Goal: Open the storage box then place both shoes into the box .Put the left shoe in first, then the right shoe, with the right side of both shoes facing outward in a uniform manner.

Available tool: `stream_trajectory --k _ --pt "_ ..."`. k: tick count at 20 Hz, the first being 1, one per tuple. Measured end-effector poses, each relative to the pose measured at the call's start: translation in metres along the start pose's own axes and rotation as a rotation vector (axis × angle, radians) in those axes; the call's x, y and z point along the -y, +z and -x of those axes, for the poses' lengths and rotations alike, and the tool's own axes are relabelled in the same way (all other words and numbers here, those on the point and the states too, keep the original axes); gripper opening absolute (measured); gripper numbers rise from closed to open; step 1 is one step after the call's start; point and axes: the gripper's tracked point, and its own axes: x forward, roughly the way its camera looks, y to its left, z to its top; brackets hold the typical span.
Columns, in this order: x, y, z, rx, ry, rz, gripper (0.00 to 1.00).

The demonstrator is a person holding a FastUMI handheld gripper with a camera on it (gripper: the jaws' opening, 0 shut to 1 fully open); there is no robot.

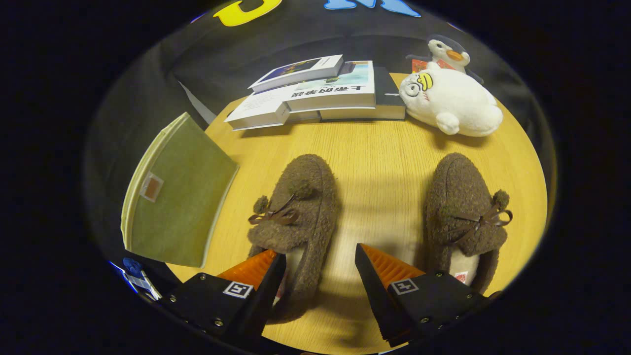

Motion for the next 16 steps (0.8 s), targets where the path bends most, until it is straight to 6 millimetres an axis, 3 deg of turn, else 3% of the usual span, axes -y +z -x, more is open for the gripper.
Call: stream_trajectory --k 2,4,6,8,11,16 --pt "0.001 0.002 -0.014 -0.015 -0.020 0.003 0.81" --pt "-0.013 0.002 -0.017 -0.026 0.026 -0.013 0.56" --pt "-0.009 0.003 -0.013 -0.030 -0.016 -0.013 0.21" --pt "-0.009 0.004 -0.008 -0.038 -0.043 -0.035 0.00" --pt "-0.023 0.014 0.011 -0.040 -0.008 -0.055 0.00" --pt "-0.058 0.052 0.058 0.012 0.066 -0.051 0.00"
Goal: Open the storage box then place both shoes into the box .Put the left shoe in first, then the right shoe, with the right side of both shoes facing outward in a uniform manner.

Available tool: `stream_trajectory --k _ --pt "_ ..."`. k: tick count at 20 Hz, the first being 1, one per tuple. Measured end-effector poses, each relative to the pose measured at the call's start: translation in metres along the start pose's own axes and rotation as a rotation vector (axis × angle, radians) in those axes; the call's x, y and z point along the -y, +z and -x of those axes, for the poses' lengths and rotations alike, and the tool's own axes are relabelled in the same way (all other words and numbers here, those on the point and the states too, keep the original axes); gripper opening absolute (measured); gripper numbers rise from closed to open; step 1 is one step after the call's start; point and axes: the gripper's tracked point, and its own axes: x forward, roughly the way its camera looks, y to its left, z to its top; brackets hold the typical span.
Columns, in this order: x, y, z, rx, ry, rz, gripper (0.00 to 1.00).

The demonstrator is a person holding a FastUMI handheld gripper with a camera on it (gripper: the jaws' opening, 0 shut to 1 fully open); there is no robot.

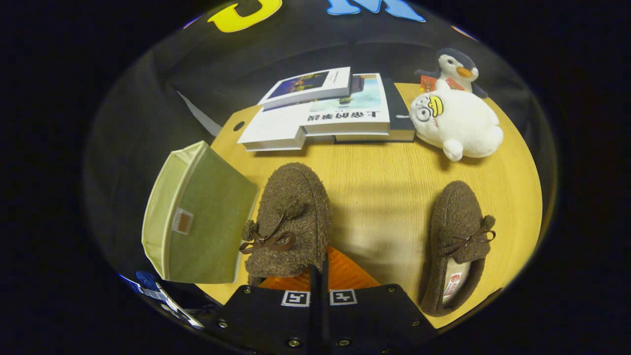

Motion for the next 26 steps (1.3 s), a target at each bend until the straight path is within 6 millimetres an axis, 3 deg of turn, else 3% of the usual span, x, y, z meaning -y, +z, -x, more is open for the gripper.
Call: stream_trajectory --k 7,12,19,26 --pt "-0.070 0.047 0.047 0.054 0.093 0.065 0.00" --pt "-0.128 0.066 0.050 0.058 0.166 0.096 0.00" --pt "-0.213 0.073 0.023 -0.008 0.212 0.158 0.00" --pt "-0.253 0.060 -0.027 -0.104 0.161 0.209 0.01"
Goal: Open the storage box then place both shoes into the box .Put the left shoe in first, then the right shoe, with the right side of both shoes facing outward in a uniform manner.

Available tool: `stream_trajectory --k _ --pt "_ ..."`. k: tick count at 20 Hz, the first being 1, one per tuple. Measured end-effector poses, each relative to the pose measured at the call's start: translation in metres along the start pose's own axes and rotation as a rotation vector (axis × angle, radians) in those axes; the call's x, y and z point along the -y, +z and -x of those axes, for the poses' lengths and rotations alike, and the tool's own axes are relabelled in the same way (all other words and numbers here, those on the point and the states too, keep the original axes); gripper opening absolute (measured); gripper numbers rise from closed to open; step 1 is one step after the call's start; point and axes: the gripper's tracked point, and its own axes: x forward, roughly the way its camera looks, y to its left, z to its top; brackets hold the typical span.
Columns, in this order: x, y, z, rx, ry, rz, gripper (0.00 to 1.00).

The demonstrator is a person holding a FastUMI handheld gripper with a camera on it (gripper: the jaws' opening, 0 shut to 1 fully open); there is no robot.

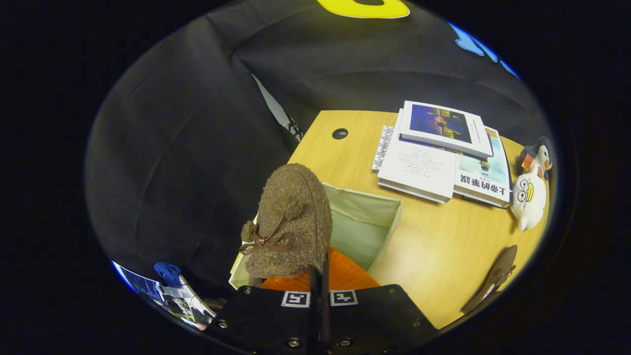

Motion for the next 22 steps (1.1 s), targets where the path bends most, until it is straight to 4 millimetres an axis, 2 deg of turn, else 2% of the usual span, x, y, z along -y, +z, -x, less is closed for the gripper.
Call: stream_trajectory --k 4,10,11,14,15,18,22 --pt "-0.011 -0.008 -0.024 -0.044 -0.002 0.014 0.02" --pt "-0.018 -0.021 -0.041 -0.057 -0.009 0.060 0.08" --pt "-0.016 -0.024 -0.046 -0.068 -0.012 0.093 0.22" --pt "-0.006 -0.027 -0.048 -0.077 -0.017 0.143 0.80" --pt "-0.007 -0.018 -0.039 -0.064 -0.019 0.144 0.99" --pt "-0.012 -0.009 -0.026 -0.033 0.006 0.141 0.99" --pt "-0.011 0.004 0.007 0.011 0.037 0.129 0.99"
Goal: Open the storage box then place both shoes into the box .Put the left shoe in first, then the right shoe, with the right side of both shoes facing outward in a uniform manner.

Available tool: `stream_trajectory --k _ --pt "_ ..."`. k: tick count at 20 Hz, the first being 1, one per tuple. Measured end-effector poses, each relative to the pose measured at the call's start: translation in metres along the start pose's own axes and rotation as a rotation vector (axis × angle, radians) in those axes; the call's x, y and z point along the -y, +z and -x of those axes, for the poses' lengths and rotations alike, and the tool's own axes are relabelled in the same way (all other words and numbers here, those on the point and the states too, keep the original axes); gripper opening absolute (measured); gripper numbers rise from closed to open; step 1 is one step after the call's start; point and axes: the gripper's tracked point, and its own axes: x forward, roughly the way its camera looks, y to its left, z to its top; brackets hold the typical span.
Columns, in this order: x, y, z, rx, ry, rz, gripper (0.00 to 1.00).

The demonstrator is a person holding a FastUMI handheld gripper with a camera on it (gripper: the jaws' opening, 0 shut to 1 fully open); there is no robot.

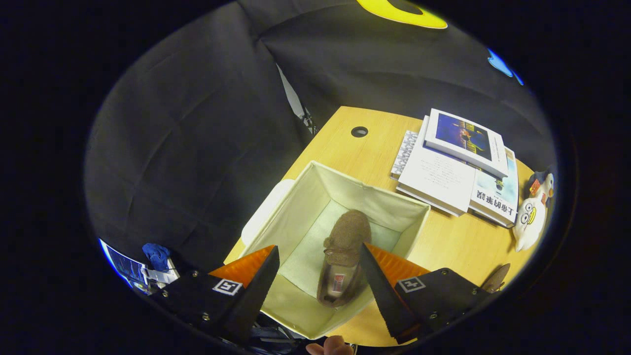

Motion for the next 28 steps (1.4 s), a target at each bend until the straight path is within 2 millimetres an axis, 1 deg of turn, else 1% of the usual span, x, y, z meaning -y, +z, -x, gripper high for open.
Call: stream_trajectory --k 2,5,7,10,14,19,20,21,23,24,28 --pt "0.008 0.004 0.020 0.027 0.015 -0.007 0.99" --pt "0.028 0.012 0.043 0.098 0.037 -0.017 0.99" --pt "0.043 0.007 0.058 0.121 0.050 -0.040 0.99" --pt "0.076 -0.002 0.081 0.165 0.030 -0.064 0.99" --pt "0.108 -0.022 0.102 0.202 0.047 -0.072 0.99" --pt "0.165 -0.051 0.125 0.229 -0.016 -0.120 0.99" --pt "0.169 -0.059 0.131 0.240 -0.034 -0.138 0.99" --pt "0.183 -0.063 0.136 0.260 -0.054 -0.152 0.99" --pt "0.213 -0.079 0.144 0.269 -0.110 -0.171 0.99" --pt "0.225 -0.086 0.145 0.270 -0.129 -0.184 0.99" --pt "0.259 -0.115 0.163 0.273 -0.174 -0.236 0.99"
